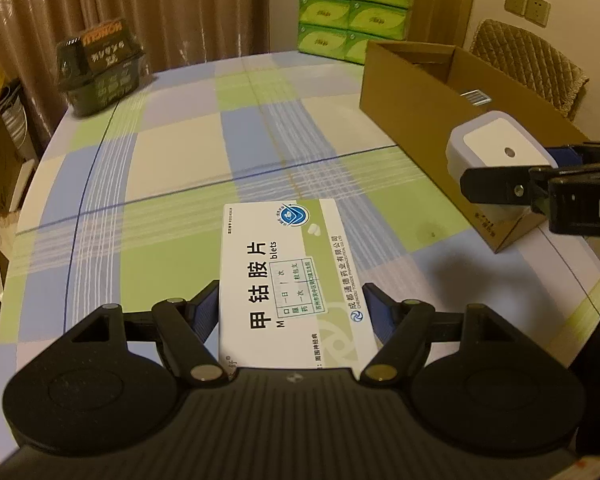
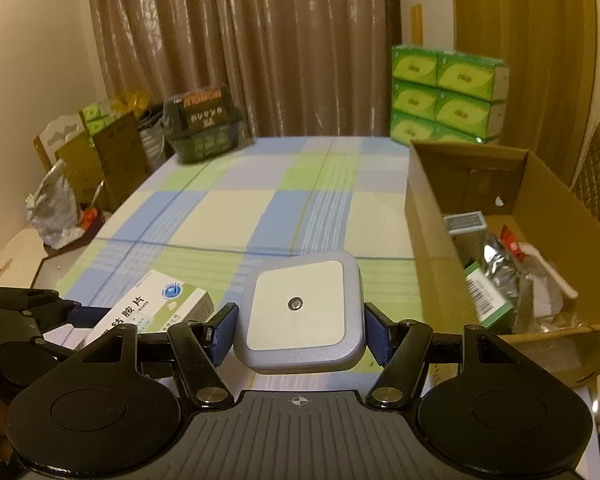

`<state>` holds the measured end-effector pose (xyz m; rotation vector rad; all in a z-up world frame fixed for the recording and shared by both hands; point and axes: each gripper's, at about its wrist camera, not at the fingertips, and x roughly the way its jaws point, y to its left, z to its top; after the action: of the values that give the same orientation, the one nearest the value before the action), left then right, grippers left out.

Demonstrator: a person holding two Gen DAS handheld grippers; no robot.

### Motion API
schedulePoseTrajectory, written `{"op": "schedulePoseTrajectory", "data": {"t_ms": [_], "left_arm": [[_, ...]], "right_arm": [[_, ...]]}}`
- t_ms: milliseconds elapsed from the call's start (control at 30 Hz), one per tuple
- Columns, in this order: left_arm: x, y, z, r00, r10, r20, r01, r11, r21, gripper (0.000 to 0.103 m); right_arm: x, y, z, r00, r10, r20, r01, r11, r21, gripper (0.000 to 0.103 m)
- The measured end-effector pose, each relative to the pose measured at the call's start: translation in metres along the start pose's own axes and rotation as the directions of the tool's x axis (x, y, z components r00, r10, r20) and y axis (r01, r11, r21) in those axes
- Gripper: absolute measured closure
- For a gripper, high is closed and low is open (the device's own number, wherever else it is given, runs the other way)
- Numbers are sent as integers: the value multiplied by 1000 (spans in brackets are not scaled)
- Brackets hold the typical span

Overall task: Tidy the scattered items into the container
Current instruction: 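Carry the night-light and blue-logo medicine box over the cardboard box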

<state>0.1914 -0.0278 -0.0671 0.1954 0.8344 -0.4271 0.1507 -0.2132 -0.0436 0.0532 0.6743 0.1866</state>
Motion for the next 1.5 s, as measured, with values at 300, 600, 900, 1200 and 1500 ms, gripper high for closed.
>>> {"op": "schedulePoseTrajectory", "data": {"t_ms": [300,600,900,1200,1500], "left_arm": [[-13,-27,18,999,-22,34,20,999,38,33],[-13,-65,54,993,-90,81,84,993,78,33],[-7,-115,97,976,-180,125,166,980,111,33],[12,-163,138,955,-261,143,242,961,134,33],[44,-192,169,939,-312,142,294,946,133,33]], "right_arm": [[-30,-26,10,998,-26,56,24,999,37,40],[-62,-75,24,985,-116,124,105,990,91,40],[-74,-138,26,968,-220,124,200,967,157,40],[-77,-182,23,954,-272,125,245,950,195,40],[-69,-212,25,945,-302,122,273,939,209,40]]}}
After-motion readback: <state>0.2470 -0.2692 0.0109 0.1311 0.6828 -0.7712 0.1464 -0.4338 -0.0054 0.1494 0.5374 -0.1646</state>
